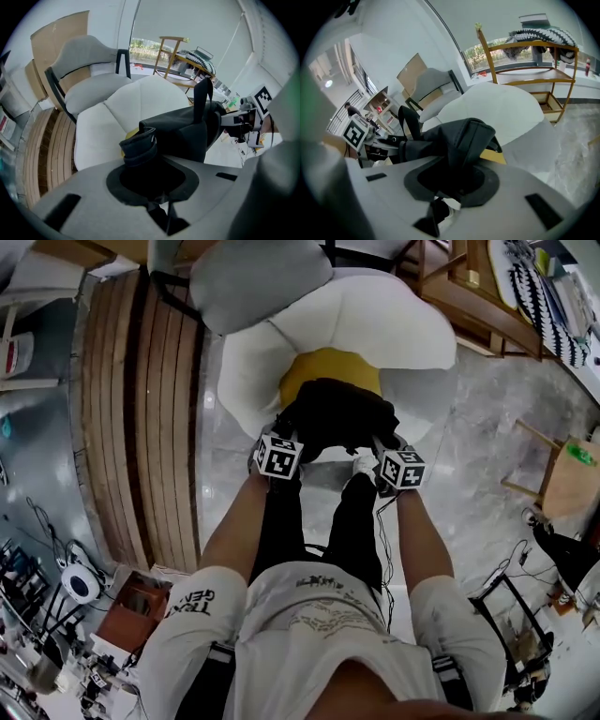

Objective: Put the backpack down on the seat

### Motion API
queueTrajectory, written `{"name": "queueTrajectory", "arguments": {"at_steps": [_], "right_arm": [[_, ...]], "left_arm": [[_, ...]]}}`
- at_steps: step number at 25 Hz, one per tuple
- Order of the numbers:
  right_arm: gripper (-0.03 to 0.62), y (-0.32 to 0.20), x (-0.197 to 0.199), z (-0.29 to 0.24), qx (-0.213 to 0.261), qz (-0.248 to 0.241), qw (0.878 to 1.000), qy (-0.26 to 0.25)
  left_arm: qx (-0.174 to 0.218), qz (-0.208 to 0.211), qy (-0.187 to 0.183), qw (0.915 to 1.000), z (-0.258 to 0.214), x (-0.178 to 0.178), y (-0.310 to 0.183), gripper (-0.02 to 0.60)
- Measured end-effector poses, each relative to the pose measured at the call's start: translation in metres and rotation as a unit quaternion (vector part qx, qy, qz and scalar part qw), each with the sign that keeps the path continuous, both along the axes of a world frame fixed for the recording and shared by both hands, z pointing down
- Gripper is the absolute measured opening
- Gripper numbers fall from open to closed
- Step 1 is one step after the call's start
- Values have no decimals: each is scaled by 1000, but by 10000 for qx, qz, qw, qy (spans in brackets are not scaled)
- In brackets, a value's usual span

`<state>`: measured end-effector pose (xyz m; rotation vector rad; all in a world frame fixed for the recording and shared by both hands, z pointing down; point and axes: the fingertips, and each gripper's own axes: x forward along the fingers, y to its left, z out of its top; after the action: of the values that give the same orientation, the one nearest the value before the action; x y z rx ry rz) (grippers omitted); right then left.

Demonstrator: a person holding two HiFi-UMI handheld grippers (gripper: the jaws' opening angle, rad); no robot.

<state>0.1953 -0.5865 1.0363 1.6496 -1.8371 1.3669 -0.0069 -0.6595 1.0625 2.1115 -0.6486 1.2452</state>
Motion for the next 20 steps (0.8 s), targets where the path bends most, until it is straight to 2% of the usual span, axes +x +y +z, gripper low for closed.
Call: {"name": "queueTrajectory", "arguments": {"at_steps": [4,9,14,17,20], "right_arm": [[76,-2,-1,19,-127,-219,9997,-21],[83,5,-14,45,-519,-300,9982,-103],[101,9,-15,55,-615,-266,9977,-33],[107,13,-18,58,-688,-262,9973,-46],[119,16,-15,61,-775,-181,9968,-65]], "left_arm": [[-114,-82,-145,9998,25,-3,2,60],[-232,-156,-257,9993,56,-15,5,60],[-283,-359,-78,9989,66,-21,6,69],[-495,-514,-31,9974,70,-26,10,77],[-533,-534,-40,9971,73,-26,11,99]]}}
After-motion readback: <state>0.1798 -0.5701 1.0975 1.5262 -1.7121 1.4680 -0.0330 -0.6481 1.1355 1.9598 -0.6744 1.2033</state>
